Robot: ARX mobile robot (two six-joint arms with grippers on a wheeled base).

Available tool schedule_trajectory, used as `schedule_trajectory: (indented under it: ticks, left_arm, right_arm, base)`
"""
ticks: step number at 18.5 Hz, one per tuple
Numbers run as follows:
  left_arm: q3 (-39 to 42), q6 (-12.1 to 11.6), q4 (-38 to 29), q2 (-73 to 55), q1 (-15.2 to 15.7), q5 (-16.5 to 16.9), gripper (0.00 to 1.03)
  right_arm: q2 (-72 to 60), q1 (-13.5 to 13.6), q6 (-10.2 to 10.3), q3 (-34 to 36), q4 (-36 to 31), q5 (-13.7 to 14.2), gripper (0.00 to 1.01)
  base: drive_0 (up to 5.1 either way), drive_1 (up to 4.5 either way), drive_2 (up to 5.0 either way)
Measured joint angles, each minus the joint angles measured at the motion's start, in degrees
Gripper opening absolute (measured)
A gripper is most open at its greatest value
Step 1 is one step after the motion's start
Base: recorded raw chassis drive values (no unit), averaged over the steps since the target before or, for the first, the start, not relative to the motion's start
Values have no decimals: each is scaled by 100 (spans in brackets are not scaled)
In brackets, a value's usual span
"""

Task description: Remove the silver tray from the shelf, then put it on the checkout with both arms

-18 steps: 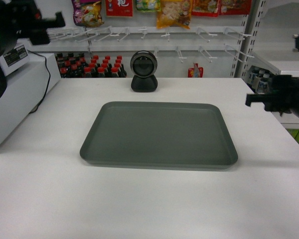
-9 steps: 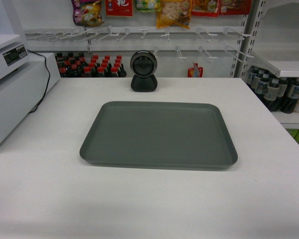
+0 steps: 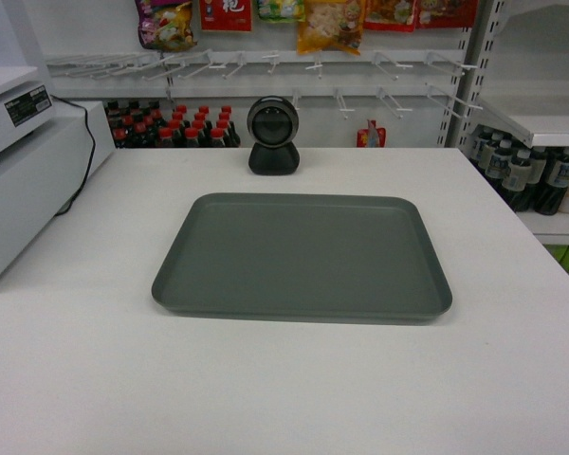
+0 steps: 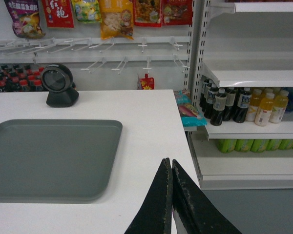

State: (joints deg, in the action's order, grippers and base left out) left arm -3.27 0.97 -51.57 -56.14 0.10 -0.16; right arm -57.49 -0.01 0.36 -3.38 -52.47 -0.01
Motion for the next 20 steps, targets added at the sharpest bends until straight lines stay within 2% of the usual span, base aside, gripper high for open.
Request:
schedule_trajectory:
  ticks: [12, 20]
  left_arm:
    - [269, 0, 2682, 3115, 0, 2, 1]
    - [269, 0, 3786, 4236, 0, 2, 1]
  right_arm:
    - [3169, 0, 0, 267, 2684, 2, 3]
    - [4334, 0, 0, 267, 3823, 2, 3]
  base:
    - [0, 0, 0]
    - [0, 0, 0]
